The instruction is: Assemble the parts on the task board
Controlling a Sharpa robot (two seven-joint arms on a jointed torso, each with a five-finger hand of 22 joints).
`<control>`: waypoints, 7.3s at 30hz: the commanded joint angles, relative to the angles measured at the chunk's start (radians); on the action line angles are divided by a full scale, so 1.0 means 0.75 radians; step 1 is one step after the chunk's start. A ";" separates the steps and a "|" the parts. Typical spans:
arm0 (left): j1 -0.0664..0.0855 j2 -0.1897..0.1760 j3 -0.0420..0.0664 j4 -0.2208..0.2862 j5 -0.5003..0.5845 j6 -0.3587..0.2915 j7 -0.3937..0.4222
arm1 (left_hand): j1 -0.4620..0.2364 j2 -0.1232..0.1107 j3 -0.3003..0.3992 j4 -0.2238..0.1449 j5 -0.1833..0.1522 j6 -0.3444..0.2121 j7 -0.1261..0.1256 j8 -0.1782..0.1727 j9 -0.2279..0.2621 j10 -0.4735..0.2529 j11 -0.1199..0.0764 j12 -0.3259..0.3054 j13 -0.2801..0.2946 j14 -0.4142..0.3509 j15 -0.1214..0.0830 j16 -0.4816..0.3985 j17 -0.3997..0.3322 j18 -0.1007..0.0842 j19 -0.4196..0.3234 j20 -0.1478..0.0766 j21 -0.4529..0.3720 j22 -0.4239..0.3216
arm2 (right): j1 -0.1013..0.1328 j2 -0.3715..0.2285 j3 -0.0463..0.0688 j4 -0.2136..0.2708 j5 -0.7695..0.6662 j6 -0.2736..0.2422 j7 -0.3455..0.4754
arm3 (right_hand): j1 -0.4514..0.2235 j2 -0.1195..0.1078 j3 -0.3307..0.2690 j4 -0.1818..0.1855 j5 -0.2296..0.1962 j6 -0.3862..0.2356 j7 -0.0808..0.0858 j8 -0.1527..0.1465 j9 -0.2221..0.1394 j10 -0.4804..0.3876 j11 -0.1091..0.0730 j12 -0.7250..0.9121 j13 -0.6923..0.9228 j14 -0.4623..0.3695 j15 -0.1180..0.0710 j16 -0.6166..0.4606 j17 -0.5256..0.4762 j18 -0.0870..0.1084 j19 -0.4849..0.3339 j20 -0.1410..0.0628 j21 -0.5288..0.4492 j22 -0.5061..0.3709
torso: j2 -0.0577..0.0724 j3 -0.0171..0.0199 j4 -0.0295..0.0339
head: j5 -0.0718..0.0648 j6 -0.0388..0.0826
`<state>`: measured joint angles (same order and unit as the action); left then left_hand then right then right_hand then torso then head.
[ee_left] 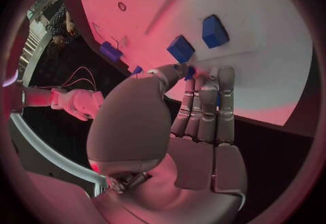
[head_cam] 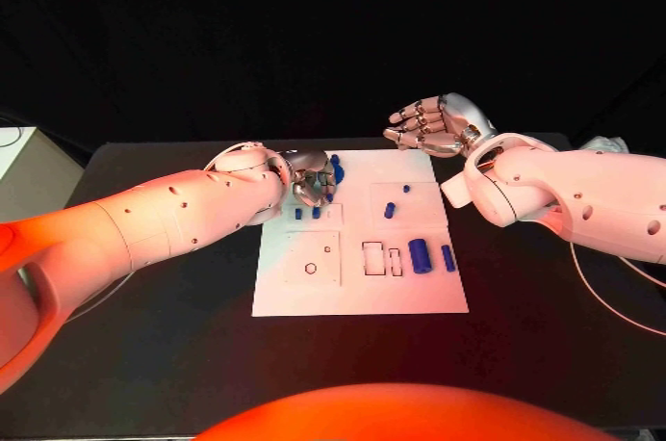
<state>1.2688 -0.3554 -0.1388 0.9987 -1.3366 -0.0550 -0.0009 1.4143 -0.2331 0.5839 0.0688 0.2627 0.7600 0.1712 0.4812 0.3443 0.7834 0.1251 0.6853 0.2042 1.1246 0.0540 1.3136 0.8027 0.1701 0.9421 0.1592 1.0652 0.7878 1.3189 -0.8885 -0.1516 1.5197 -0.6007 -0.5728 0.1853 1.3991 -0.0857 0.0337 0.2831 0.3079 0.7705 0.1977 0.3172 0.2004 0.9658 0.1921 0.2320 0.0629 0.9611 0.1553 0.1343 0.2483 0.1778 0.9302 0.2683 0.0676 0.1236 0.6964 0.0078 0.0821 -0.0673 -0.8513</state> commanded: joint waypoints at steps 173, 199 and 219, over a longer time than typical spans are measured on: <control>-0.009 -0.089 0.041 -0.015 0.169 0.047 0.027 | -0.120 0.030 0.066 -0.102 -0.001 0.160 -0.022 -0.293 -0.006 0.414 -0.032 -0.592 -0.131 0.146 -0.029 0.091 -0.009 -0.022 0.127 -0.030 0.142 0.179 | 0.000 -0.008 0.001 0.001 -0.006 0.032 0.001 | 0.000 -0.003 0.020 0.003 0.004 0.021 0.075 -0.009 -0.006 0.022 0.001 -0.017 0.000 0.011 0.004 -0.017 -0.020 0.008 -0.011 0.002 -0.001 -0.017 | -0.007 -0.0022 0.0123 | -0.016 -0.018; -0.009 -0.195 0.060 0.025 0.205 0.001 0.031 | -0.136 -0.004 0.049 -0.088 0.000 0.044 -0.032 -0.375 -0.040 0.376 -0.015 -0.621 -0.122 0.106 -0.013 0.087 -0.061 -0.013 0.093 -0.019 0.103 0.134 | 0.000 -0.024 0.001 -0.063 -0.263 0.127 -0.088 | 0.202 -0.049 0.238 -0.093 -0.088 0.093 0.020 -0.022 -0.022 0.077 -0.045 -0.065 -0.001 0.205 -0.061 0.056 -0.001 0.010 0.139 -0.062 0.072 -0.019 | -0.010 -0.0041 0.0121 | -0.021 -0.004; -0.032 -0.551 0.135 0.406 1.342 -0.103 0.460 | -0.150 0.013 -0.062 -0.012 -0.003 0.127 0.026 -0.309 -0.033 0.343 -0.001 -0.486 -0.049 -0.162 0.002 -0.154 -0.464 0.019 -0.064 -0.005 -0.171 -0.121 | -0.007 -0.027 0.001 -0.166 -1.257 0.364 -0.329 | 0.038 -0.246 0.583 -0.173 -0.216 0.304 -0.064 -0.125 -0.020 0.352 -0.146 -0.229 0.007 0.664 -0.210 0.697 0.568 0.001 0.408 -0.252 0.718 0.438 | -0.007 -0.0091 0.0135 | -0.117 0.075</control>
<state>1.2473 -0.7641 -0.0390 1.2886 -0.5540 -0.1155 0.2561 1.3099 -0.2243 0.5419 0.0608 0.2592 0.8528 0.1926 0.2457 0.3198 1.0469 0.1250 0.3176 0.1664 1.0091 0.0557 1.2010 0.4557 0.1777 0.8968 0.1573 0.9399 0.6985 1.3156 -0.9104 -0.1511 1.3967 -1.3677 -0.3561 0.0001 1.4364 -0.2718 0.4671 0.1531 0.1492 1.0061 0.1514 0.2259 0.1848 1.2386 0.0801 0.0637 0.0699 1.4584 -0.0089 0.6525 0.6702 0.1777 1.2422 0.0809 0.6024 0.4496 0.6906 0.0035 0.0918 -0.1507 -0.8005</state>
